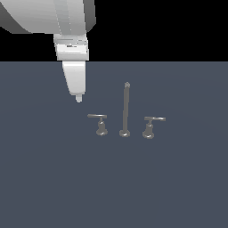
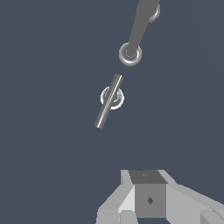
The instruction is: Turn on the faucet by rotating a designated handle.
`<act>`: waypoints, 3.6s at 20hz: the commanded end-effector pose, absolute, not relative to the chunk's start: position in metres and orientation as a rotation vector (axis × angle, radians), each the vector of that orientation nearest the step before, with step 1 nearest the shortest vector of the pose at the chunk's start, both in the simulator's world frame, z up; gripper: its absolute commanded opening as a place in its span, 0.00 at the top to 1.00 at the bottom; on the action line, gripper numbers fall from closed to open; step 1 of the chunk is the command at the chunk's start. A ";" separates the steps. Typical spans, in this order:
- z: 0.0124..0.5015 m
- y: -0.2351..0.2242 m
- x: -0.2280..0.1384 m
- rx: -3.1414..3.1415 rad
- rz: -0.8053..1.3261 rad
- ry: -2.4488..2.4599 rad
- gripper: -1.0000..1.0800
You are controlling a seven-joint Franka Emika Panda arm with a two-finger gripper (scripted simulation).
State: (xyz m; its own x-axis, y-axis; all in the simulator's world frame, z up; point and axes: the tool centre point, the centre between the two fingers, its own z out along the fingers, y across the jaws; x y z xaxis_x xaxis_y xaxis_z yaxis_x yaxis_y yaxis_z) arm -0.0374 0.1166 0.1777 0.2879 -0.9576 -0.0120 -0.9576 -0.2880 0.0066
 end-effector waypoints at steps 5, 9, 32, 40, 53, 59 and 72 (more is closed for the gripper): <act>0.145 0.107 -0.007 -2.381 0.012 2.050 1.00; 0.126 0.099 0.011 -2.291 0.006 2.152 1.00; 0.089 0.084 0.037 -2.087 -0.001 2.349 1.00; 0.089 0.093 0.024 -2.074 -0.007 2.353 1.00; 0.089 0.096 -0.020 -2.084 -0.001 2.350 1.00; 0.089 0.092 -0.024 -2.085 -0.002 2.338 1.00; 0.089 0.068 -0.044 -2.102 0.003 2.324 1.00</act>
